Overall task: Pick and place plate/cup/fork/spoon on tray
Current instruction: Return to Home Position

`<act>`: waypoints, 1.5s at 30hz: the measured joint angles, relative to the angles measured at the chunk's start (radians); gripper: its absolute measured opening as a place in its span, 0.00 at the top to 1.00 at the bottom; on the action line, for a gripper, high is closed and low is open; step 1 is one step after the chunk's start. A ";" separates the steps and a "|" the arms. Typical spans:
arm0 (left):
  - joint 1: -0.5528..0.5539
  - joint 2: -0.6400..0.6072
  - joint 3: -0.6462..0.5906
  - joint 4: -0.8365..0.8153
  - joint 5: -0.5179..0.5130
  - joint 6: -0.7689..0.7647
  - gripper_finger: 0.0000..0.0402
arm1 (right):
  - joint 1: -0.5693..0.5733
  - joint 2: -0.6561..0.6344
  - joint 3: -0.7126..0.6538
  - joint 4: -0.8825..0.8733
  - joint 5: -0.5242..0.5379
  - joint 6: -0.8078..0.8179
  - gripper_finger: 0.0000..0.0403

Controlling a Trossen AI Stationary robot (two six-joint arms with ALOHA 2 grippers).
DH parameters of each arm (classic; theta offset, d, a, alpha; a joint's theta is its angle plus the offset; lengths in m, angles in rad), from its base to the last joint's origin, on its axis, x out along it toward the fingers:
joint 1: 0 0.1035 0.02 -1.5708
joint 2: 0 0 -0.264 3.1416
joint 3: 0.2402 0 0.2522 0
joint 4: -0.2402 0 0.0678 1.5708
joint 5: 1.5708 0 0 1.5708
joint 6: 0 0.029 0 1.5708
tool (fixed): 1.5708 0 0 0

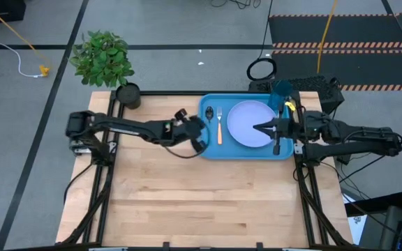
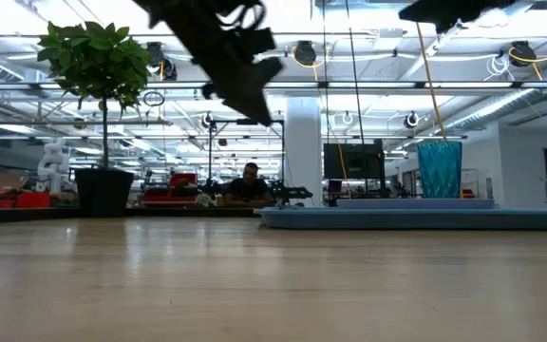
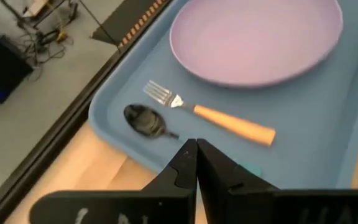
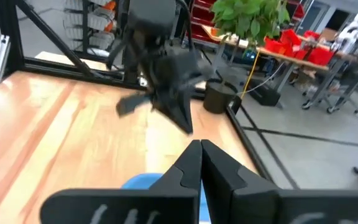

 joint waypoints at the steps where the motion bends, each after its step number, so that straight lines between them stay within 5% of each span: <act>1: 0.003 -0.029 -0.033 0.008 0.009 0.013 0.97 | 0.000 -0.004 -0.016 0.003 0.000 0.008 1.00; 10: -0.039 -0.282 -0.415 0.273 0.120 0.014 0.96 | 0.000 -0.049 -0.290 0.214 -0.027 0.050 1.00; 19: -0.113 -0.417 -0.611 0.358 0.115 -0.002 0.98 | 0.007 -0.084 -0.465 0.389 0.018 0.061 1.00; 32: -0.124 -0.448 -0.951 0.899 0.112 0.017 0.98 | 0.007 -0.227 -0.538 0.336 0.062 0.141 1.00; 45: -0.124 -0.448 -1.071 1.040 0.113 -0.004 0.97 | 0.050 -0.302 -0.628 0.335 0.062 0.208 1.00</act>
